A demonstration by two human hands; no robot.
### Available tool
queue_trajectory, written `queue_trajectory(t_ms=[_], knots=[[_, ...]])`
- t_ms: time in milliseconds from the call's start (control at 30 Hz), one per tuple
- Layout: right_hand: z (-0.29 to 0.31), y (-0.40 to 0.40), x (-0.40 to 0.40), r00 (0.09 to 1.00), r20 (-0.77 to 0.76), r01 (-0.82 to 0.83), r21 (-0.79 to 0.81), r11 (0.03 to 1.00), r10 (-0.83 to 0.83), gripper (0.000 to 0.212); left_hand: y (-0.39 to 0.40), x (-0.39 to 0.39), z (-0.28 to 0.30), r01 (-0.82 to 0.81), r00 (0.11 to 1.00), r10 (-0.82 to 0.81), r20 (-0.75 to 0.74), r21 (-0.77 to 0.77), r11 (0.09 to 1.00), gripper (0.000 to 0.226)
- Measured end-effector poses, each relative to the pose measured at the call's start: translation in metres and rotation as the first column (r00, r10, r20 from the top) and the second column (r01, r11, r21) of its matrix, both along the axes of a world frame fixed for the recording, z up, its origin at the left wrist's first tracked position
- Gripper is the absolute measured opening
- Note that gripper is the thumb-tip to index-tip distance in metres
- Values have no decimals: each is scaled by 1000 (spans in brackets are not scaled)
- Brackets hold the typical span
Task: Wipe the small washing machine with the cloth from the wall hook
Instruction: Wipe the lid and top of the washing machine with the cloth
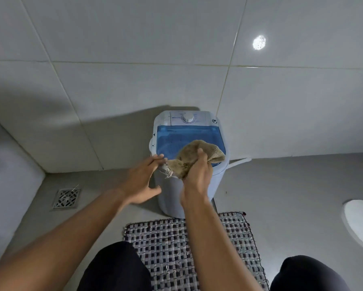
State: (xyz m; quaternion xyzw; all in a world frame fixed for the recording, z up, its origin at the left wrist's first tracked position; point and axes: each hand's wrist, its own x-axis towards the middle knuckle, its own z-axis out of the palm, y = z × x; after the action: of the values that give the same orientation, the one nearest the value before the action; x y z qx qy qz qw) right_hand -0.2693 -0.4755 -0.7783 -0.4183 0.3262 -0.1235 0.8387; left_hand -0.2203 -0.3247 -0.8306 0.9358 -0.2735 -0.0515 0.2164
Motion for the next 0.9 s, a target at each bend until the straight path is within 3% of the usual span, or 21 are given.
queue_trajectory(t_ms=[100,167,200,267,333,400,467,533,600,733,900], knots=[[3,-20,-13,997,77,-14,-181,983,28,35,3,6,-7,-124,992,111,-67,-243,962,74],[2,-25,-14,985,144,-23,-444,896,97,34,-1,2,-8,-227,971,239,-20,-402,887,65],[-2,-26,-12,978,141,-33,-619,784,153,35,-3,1,-10,-257,958,287,-7,-462,849,61],[-14,-23,-7,965,59,-64,-891,449,254,30,-4,-6,-13,-282,947,321,-28,-551,785,56],[-31,-20,-1,908,8,-62,-986,153,419,43,-3,-12,-16,-273,943,332,-7,-585,763,52],[-58,-19,7,779,-185,-102,-980,-170,600,57,-2,-18,-20,-283,925,376,47,-572,770,44],[-77,-27,15,696,-466,-130,-830,-542,547,61,0,-27,-27,-332,895,439,81,-535,777,31],[-79,-38,21,676,-589,-91,-662,-744,442,62,1,-42,-33,-394,873,484,68,-490,778,15],[-69,-48,32,641,-636,-22,-574,-818,429,62,1,-55,-42,-372,894,440,80,-413,831,10],[-44,-61,60,525,-748,130,-403,-906,407,62,-12,-75,-51,-54,982,104,160,-290,956,9],[-19,-55,87,389,-855,265,-251,-931,342,73,-41,-72,-47,120,976,-91,199,-137,983,49]])
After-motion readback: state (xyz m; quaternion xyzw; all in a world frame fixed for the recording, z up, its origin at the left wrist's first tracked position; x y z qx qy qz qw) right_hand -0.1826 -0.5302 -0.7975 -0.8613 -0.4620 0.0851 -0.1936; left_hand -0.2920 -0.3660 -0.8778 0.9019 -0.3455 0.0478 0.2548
